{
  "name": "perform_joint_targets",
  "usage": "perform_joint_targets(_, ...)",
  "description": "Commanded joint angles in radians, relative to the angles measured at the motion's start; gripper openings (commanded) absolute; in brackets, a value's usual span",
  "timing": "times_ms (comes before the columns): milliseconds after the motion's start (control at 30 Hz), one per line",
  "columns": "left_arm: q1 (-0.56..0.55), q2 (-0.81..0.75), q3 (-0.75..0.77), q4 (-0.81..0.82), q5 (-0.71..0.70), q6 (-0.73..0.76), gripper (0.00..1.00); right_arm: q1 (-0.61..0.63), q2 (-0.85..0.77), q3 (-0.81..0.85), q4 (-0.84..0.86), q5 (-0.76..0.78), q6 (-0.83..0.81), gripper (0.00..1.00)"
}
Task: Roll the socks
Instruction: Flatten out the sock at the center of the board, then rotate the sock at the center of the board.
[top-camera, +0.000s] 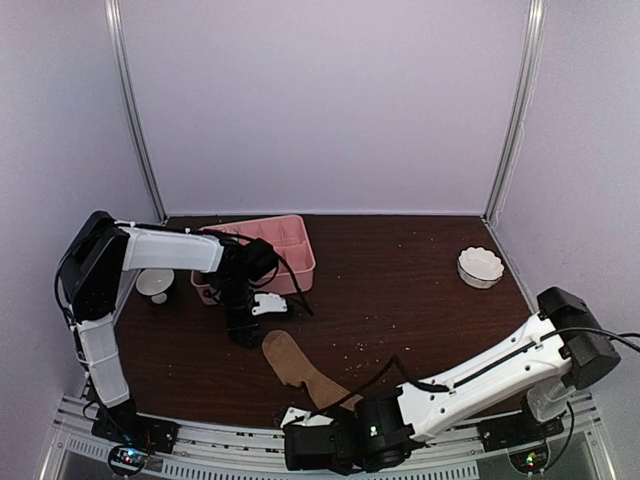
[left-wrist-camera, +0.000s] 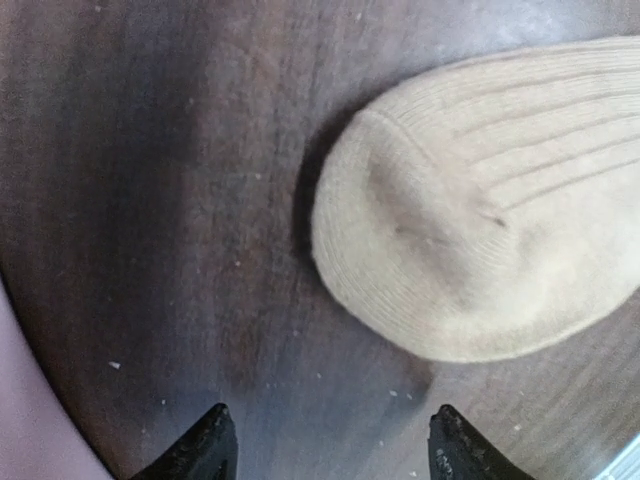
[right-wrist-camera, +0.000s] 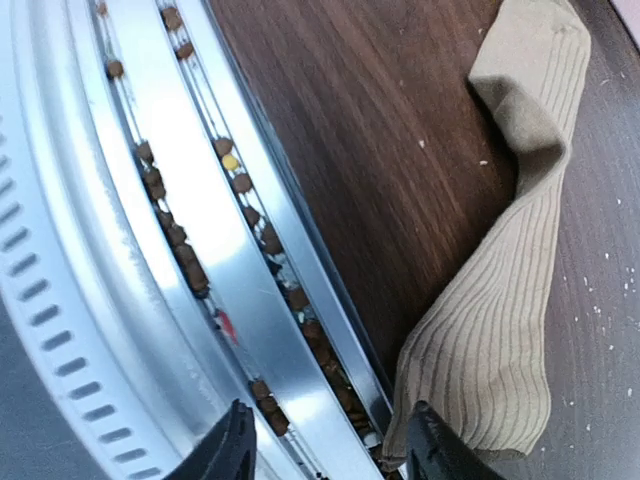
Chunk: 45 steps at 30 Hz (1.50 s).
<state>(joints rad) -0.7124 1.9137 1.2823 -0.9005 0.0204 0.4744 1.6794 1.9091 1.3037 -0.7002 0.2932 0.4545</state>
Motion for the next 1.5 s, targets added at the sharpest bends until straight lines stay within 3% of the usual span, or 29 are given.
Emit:
perform_joint_targets(0, 0.000, -0.068, 0.058, -0.067, 0.072, 0.003, 0.68, -0.058, -0.183, -0.093, 0.201, -0.113, 0.012, 0.54)
perform_joint_targets(100, -0.001, -0.071, 0.083, -0.084, 0.106, -0.012, 0.68, -0.123, -0.325, -0.224, 0.381, -0.201, 0.030, 0.54)
perform_joint_targets(167, 0.001, -0.064, 0.094, -0.086, 0.118, -0.023, 0.68, -0.185, -0.405, -0.305, 0.470, -0.225, 0.046, 0.48)
perform_joint_targets(267, -0.004, -0.041, 0.100, -0.079, 0.128, -0.033, 0.67, -0.254, -0.464, -0.367, 0.470, -0.210, 0.063, 0.37)
perform_joint_targets(767, -0.101, 0.084, 0.132, 0.067, -0.055, -0.039, 0.59, -0.257, -0.677, -0.685, 0.638, -0.083, 0.257, 0.34)
perform_joint_targets(1100, -0.152, 0.278, 0.359, 0.071, -0.117, -0.016, 0.58, -0.257, -0.633, -0.702, 0.609, -0.104, 0.280, 0.33)
perform_joint_targets(1467, -0.161, 0.513, 0.783, 0.097, -0.183, 0.014, 0.59, -0.264, -0.433, -0.668, 0.686, -0.170, 0.267, 0.32)
